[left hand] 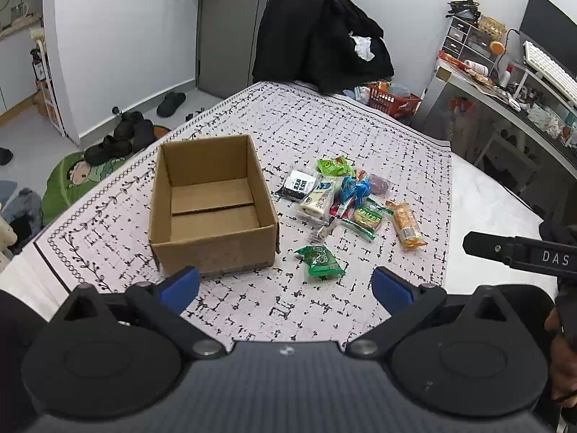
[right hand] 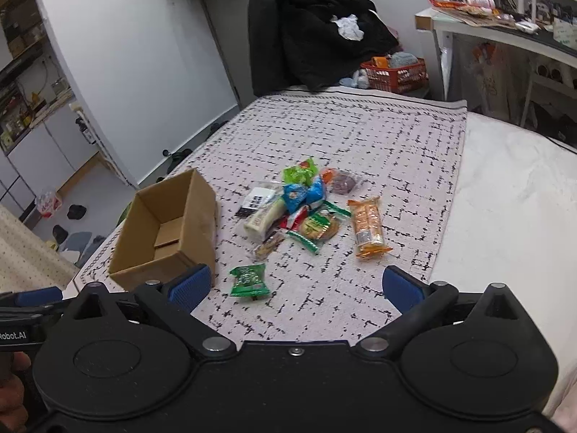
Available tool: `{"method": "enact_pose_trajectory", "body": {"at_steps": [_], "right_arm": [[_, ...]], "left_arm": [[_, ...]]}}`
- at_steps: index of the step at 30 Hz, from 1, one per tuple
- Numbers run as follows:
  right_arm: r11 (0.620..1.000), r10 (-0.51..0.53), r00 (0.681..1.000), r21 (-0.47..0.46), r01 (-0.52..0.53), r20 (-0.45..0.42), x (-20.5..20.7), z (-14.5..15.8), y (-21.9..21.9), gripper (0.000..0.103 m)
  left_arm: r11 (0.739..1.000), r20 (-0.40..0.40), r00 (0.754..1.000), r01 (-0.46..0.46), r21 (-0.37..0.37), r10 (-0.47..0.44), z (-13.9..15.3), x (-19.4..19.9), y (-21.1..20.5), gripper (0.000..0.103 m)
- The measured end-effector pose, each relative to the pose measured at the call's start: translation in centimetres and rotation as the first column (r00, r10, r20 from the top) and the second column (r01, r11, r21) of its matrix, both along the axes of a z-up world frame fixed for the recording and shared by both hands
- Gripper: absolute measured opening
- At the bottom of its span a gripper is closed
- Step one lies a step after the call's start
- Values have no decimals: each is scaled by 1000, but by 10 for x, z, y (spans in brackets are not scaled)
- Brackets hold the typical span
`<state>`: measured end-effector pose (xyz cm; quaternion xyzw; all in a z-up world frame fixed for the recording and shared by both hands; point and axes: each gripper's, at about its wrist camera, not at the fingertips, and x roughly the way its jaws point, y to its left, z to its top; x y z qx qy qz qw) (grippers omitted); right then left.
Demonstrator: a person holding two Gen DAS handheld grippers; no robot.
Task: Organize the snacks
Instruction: 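Grasp the green snack packet with the left gripper while the right grasps the orange biscuit bar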
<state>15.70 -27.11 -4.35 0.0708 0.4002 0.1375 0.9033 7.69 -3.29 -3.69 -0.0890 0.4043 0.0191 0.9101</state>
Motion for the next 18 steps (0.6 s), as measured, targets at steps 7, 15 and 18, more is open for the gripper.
{"method": "enact_pose_trajectory", "body": {"at_steps": [7,15,18], "right_arm": [[1000,-15,998,-1,15,-59,24,-21,-4,91],[999,-33,995,4,34,-93,53,-39,-11,85],[999,-39,993,16,41,-112,64,-46,-14,84]], "left_arm": [[1000,-29,999,-15,-10,14,-16,25,-9,100],[999,-46,999,-23,-38,21,-34,54,-22,93],[999,-59,998,-22,-44,19,-41,65,-27,91]]}}
